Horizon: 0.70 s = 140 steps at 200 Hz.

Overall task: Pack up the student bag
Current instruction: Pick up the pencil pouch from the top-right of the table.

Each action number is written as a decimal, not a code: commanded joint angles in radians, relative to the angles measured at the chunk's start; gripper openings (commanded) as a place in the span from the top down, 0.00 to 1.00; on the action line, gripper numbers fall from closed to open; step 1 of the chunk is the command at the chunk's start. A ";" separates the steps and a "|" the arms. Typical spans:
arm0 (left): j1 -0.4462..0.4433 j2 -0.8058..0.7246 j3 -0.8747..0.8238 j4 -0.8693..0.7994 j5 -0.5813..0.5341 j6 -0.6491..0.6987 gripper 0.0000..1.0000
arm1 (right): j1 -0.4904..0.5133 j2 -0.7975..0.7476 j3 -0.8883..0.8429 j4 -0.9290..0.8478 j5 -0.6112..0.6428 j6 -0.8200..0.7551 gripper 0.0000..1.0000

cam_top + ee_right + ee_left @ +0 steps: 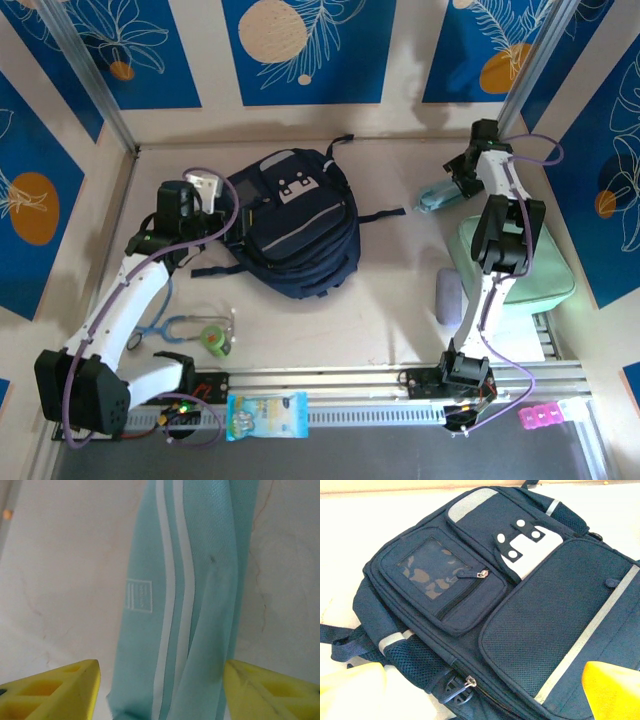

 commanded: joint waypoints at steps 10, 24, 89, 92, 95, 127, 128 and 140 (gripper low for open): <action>0.006 0.021 0.039 0.031 0.029 0.035 0.00 | -0.010 0.063 0.077 -0.059 0.027 0.011 0.34; 0.007 0.030 0.041 0.030 0.038 0.036 0.00 | -0.008 0.079 0.086 -0.070 0.037 0.021 0.35; 0.005 0.068 0.071 0.046 0.176 0.019 0.00 | 0.013 0.015 -0.037 0.082 -0.009 0.032 0.89; 0.006 0.070 0.075 0.045 0.187 0.017 0.00 | 0.016 0.002 -0.046 0.093 -0.013 0.031 0.90; 0.004 0.075 0.079 0.045 0.200 0.016 0.00 | 0.019 -0.009 -0.055 0.106 -0.018 0.029 0.91; -0.018 0.125 0.109 0.035 0.257 -0.006 0.00 | 0.057 -0.165 -0.203 0.245 -0.077 0.043 0.98; -0.019 0.127 0.109 0.033 0.257 -0.008 0.00 | 0.059 -0.170 -0.211 0.248 -0.077 0.045 0.99; -0.034 0.151 0.117 0.029 0.254 -0.015 0.00 | 0.081 -0.253 -0.297 0.298 -0.069 0.072 0.99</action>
